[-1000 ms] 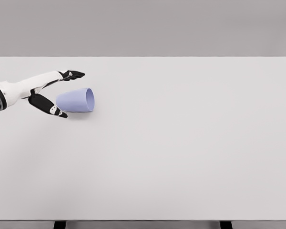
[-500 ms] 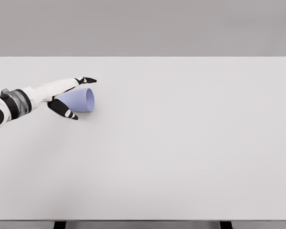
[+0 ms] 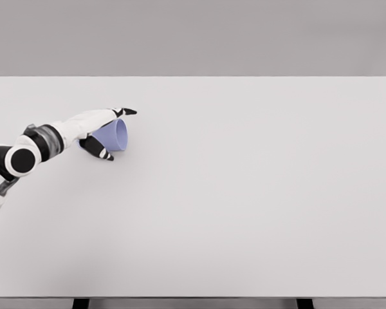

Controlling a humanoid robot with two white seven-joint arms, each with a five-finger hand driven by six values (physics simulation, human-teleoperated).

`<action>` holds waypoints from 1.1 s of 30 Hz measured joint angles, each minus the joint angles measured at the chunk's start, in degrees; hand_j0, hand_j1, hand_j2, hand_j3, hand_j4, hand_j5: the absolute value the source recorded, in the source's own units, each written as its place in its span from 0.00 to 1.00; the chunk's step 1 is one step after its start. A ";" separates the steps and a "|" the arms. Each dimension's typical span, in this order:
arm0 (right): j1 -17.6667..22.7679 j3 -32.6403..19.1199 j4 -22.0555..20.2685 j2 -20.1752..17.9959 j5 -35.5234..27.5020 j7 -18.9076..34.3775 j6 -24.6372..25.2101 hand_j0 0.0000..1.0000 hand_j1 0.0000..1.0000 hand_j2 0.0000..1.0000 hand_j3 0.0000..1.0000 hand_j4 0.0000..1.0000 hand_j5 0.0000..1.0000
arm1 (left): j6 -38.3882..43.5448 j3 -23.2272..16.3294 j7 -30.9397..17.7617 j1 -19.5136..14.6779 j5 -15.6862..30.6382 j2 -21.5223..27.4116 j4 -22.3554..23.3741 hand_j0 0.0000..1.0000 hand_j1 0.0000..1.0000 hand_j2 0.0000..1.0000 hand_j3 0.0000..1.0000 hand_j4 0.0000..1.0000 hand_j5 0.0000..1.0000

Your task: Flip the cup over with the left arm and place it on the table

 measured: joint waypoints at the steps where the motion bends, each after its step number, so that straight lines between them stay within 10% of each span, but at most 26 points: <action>1: 0.00 0.00 0.00 0.00 0.00 0.00 0.00 1.00 1.00 1.00 1.00 1.00 1.00 | 0.00 -0.16 0.07 0.00 -0.06 -0.06 0.10 0.99 0.99 0.99 0.99 0.99 0.99; 9: 0.00 0.00 0.00 0.00 0.00 0.00 0.00 1.00 1.00 1.00 1.00 1.00 1.00 | 0.07 -0.54 0.37 0.00 -0.22 -0.19 0.64 0.98 0.98 0.98 0.98 0.98 0.98; 14: 0.00 0.00 0.00 0.00 0.00 0.00 0.00 1.00 1.00 1.00 1.00 1.00 1.00 | 0.05 -0.56 0.43 0.00 -0.06 -0.19 0.97 0.59 0.59 0.59 0.59 0.59 0.59; 24: -0.09 0.00 0.00 0.00 0.00 0.00 0.00 1.00 1.00 1.00 1.00 1.00 1.00 | -0.24 -0.54 0.58 0.00 0.99 -0.09 1.48 0.41 0.41 0.41 0.41 0.41 0.41; 33: 0.00 0.00 0.00 0.00 0.00 0.00 0.00 1.00 1.00 1.00 1.00 1.00 1.00 | -7.48 1.41 0.35 -0.88 17.66 5.56 1.18 0.43 0.43 0.43 0.43 0.43 0.43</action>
